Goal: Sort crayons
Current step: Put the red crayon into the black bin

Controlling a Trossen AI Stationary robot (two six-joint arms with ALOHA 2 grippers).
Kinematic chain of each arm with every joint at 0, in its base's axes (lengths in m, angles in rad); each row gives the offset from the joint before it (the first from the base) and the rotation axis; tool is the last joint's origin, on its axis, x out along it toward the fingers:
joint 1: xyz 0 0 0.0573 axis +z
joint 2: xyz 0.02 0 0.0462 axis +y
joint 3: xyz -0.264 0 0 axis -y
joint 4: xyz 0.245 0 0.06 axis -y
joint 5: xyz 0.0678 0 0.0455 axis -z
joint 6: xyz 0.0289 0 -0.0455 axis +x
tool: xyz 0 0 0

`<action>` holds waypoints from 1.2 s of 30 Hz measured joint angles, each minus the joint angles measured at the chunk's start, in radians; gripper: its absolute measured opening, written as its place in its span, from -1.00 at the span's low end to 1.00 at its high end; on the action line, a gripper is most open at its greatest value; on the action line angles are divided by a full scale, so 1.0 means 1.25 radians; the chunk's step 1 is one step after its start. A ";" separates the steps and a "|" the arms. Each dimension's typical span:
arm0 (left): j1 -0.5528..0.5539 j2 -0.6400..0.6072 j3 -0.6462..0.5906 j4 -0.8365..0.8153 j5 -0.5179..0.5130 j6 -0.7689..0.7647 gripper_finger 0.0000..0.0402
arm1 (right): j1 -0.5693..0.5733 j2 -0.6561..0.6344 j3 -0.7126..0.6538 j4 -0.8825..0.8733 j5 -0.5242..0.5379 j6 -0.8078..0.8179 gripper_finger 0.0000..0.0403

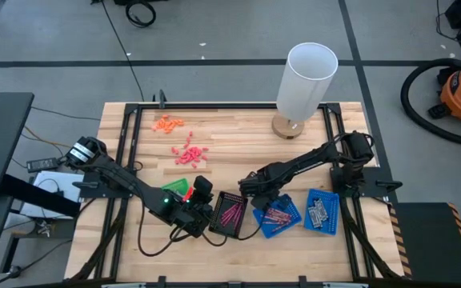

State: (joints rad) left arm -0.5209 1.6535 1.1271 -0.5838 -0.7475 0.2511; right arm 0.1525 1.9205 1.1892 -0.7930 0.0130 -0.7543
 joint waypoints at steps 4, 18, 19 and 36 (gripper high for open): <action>0.000 0.000 0.000 -0.004 0.000 -0.005 -0.62 | -0.001 0.001 -0.001 0.005 -0.004 -0.005 -0.79; -0.009 0.000 0.000 -0.009 0.000 -0.024 -0.62 | -0.001 -0.006 0.014 -0.012 0.036 0.038 -0.85; -0.009 0.000 0.000 -0.009 0.000 -0.029 -0.62 | -0.002 -0.010 0.017 -0.008 0.051 0.038 -0.85; -0.047 -0.051 -0.001 -0.084 -0.037 -0.102 -0.62 | 0.002 -0.052 0.137 -0.055 0.129 0.064 -0.85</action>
State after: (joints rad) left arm -0.5794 1.5900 1.1259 -0.6893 -0.7934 0.1241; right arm 0.1556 1.8557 1.3610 -0.8619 0.1736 -0.6738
